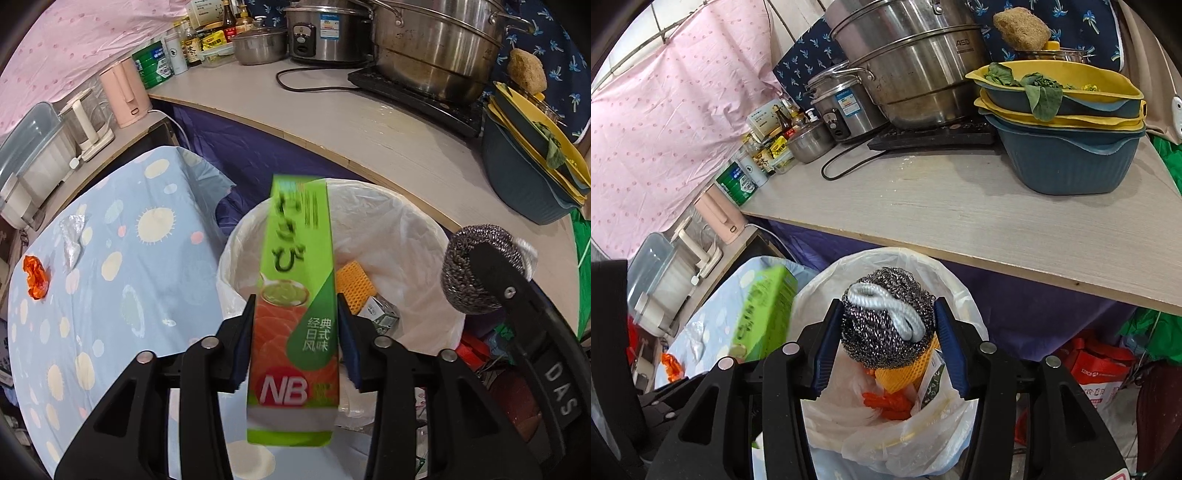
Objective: Collect trash
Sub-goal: 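Open both grippers to drop the wasabi box and scrubber into the bin, then move both grippers back over the table toward the orange bag and wrapper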
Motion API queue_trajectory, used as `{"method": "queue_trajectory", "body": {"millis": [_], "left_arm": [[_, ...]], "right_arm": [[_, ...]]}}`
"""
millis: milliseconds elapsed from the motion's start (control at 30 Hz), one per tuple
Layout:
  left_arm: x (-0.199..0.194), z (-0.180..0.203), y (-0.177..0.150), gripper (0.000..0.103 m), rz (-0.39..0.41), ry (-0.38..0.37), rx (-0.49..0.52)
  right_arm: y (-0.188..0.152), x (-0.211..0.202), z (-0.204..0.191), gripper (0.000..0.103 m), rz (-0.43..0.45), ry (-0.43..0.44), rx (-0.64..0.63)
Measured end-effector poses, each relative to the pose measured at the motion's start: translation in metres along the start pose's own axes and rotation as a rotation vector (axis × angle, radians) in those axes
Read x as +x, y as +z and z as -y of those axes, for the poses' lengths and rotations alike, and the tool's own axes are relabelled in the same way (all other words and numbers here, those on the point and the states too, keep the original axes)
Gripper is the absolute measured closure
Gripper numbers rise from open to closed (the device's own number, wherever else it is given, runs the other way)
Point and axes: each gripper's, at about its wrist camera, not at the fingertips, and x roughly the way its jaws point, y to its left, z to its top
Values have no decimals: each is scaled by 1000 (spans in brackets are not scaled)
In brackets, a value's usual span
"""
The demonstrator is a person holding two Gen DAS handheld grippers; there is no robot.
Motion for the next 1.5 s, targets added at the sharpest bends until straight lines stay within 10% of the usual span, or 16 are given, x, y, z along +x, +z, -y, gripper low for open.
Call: {"method": "queue_trajectory", "body": {"millis": [167, 1500], "left_arm": [[-4, -5, 1, 41, 19, 9, -14], [-39, -121, -15, 33, 65, 41, -205]], "right_arm": [[4, -6, -4, 50, 29, -3, -16], [-23, -13, -110, 47, 19, 75, -165]]}}
